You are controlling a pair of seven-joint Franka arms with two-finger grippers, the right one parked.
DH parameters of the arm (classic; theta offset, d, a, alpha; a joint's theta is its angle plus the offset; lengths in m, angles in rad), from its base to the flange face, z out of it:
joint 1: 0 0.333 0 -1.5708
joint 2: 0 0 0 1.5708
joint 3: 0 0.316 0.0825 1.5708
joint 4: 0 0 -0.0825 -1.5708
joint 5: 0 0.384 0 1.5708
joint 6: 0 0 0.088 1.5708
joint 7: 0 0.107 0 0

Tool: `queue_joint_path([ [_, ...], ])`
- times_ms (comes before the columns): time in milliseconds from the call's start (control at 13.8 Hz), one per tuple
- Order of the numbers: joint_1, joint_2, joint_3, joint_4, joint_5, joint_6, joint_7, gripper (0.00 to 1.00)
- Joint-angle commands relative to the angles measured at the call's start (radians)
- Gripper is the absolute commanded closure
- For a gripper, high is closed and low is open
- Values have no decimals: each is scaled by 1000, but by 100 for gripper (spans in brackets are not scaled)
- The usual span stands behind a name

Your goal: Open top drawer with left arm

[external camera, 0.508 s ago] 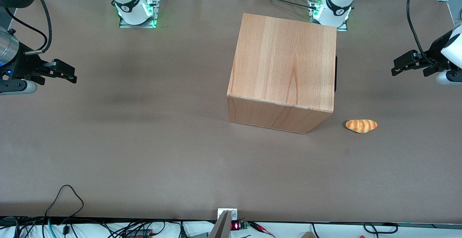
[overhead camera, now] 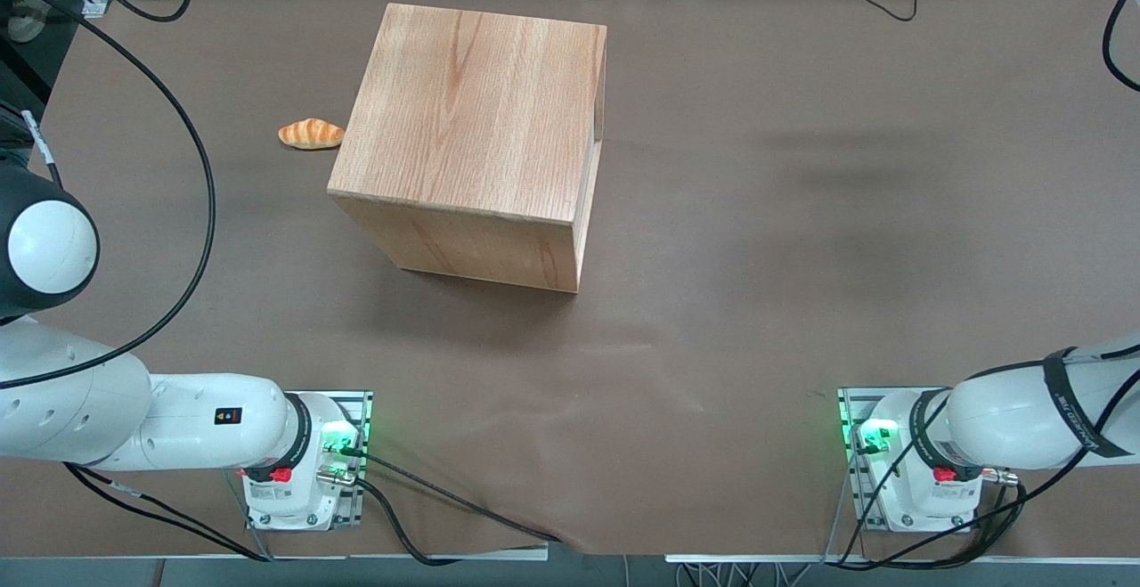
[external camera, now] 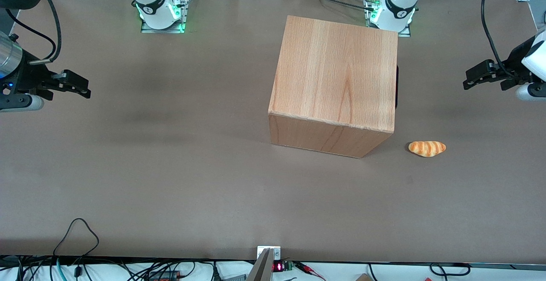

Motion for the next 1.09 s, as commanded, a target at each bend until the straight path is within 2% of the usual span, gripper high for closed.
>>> queue_joint_path([
  [0,2,38,-9,19,6,1,-13,0],
  [435,-40,153,-26,21,0,-49,-13,0],
  [726,-13,182,-24,13,-107,-78,-4,0],
  [1016,-25,218,-27,-7,-116,-137,42,0],
])
